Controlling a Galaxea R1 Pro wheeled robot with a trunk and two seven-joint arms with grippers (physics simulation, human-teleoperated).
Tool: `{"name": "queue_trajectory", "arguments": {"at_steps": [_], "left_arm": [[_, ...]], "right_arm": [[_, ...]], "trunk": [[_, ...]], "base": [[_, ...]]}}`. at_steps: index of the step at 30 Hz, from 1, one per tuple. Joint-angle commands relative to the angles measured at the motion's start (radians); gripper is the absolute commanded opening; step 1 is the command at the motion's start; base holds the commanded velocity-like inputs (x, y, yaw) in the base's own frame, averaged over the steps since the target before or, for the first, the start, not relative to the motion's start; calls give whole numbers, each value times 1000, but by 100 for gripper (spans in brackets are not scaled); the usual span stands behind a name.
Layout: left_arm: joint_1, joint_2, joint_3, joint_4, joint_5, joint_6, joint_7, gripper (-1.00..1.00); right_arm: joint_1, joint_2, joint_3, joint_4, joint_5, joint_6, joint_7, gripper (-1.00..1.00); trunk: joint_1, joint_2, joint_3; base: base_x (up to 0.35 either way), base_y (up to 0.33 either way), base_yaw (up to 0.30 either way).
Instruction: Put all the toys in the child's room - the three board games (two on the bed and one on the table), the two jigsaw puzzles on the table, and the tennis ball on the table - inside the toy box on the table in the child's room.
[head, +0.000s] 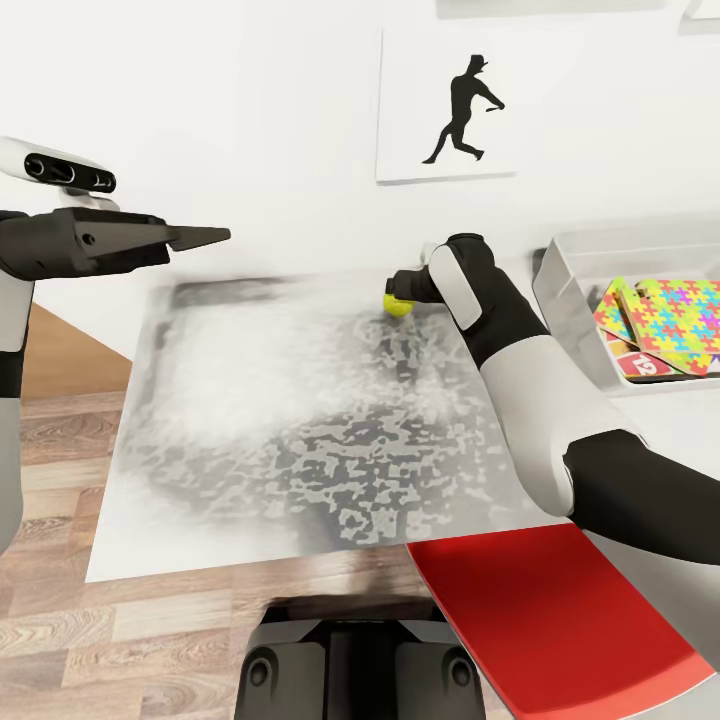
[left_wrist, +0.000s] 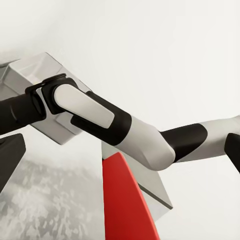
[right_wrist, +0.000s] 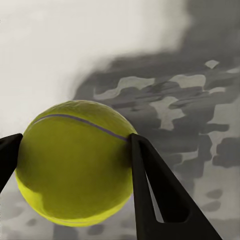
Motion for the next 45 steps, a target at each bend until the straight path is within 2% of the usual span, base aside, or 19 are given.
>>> {"name": "queue_trajectory", "arguments": {"at_steps": [1, 15, 19, 26, 35, 40, 45], "left_arm": [[-1, 1, -2, 0, 2, 11, -3, 100], [0, 11, -3, 1, 0, 11, -4, 100], [6, 24, -3, 2, 0, 11, -4, 100], [22, 37, -3, 3, -1, 11, -6, 100], [37, 58, -3, 3, -1, 11, -6, 100], [61, 80, -2, 4, 0, 11, -6, 100], [78, 85, -1, 5, -1, 11, -6, 100]], "right_arm": [[0, 0, 2, 0, -25, -1, -12, -100], [3, 0, 2, -14, -25, 4, -12, -100], [7, 0, -3, -21, -25, 7, -12, -100], [11, 0, -4, -86, -25, 16, -12, -100], [12, 0, -4, -95, -26, 18, -12, -100], [12, 0, -22, -112, -26, 41, -12, -100], [12, 0, -60, -139, -26, 78, -12, -100]], "trunk": [[1, -1, -1], [1, -1, 4], [1, -1, 10], [1, -1, 21], [1, -1, 36], [1, -1, 44], [1, -1, 53]], "base": [[0, 0, 0], [0, 0, 0], [0, 0, 0], [0, 0, 0], [0, 0, 0], [0, 0, 0], [0, 0, 0]]}}
